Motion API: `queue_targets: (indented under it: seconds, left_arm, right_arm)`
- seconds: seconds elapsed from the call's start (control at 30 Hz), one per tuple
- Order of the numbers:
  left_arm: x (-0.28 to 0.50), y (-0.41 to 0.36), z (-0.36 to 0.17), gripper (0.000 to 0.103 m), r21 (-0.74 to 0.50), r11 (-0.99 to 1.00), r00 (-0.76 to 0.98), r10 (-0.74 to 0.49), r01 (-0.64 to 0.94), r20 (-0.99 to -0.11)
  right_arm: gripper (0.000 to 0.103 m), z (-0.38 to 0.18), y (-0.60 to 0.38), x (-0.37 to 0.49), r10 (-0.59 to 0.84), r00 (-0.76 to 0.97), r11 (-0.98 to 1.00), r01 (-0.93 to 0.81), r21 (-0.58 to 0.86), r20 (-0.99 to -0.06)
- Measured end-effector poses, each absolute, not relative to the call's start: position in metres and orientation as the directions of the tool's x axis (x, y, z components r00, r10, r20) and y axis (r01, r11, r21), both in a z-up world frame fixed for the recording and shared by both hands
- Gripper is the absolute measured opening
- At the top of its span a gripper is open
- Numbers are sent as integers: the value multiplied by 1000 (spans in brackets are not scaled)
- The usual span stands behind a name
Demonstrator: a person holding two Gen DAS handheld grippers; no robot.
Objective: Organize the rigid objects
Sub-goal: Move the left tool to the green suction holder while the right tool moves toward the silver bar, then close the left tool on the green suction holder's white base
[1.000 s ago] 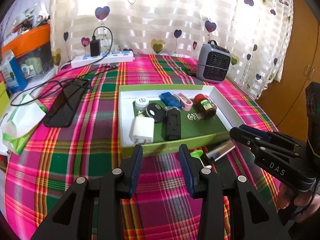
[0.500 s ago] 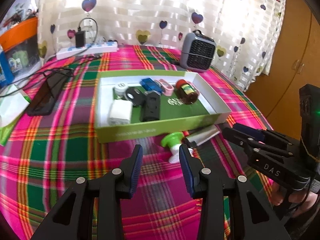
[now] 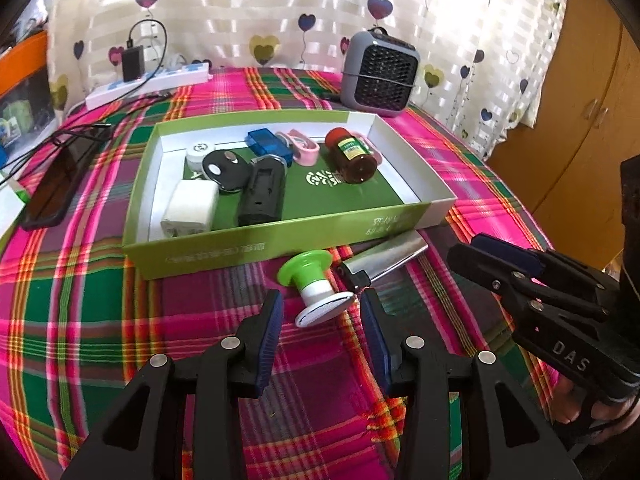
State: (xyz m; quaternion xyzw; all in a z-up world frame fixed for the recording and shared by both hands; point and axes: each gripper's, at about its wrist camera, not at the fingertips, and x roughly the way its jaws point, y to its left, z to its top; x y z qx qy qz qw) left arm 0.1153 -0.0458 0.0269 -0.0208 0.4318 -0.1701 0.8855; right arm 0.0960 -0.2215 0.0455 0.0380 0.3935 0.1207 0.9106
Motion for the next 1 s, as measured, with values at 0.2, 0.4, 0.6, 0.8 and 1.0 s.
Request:
queue_targets:
  seconds: [0.2,0.4,0.6,0.8,1.0]
  left_arm:
    - [125,-50,22,39,-174,951,564,-294,257,-772]
    - [128,-53,19,39,-140,960,563,-258,244,-785]
    - [126,-39,20,39,-194,957,565,-284,215,-775]
    - [127,-27,21,33,-218,955,574,-294,199,-764]
    - [125,-15,22,33,-219,958,584,-285,183,-760]
  right_arm:
    - [33,43,-224,97,259,655,966,-192,175,-710]
    - [33,40,-226,98,262,647,965,-192,179,-716]
    - [33,38,-221,102,261,637,965,-202,169,-725]
    - [33,39,-209,105,258,631,963,-227,144,-732]
    - [33,39,-198,109,230,634,970,-208,124,-738]
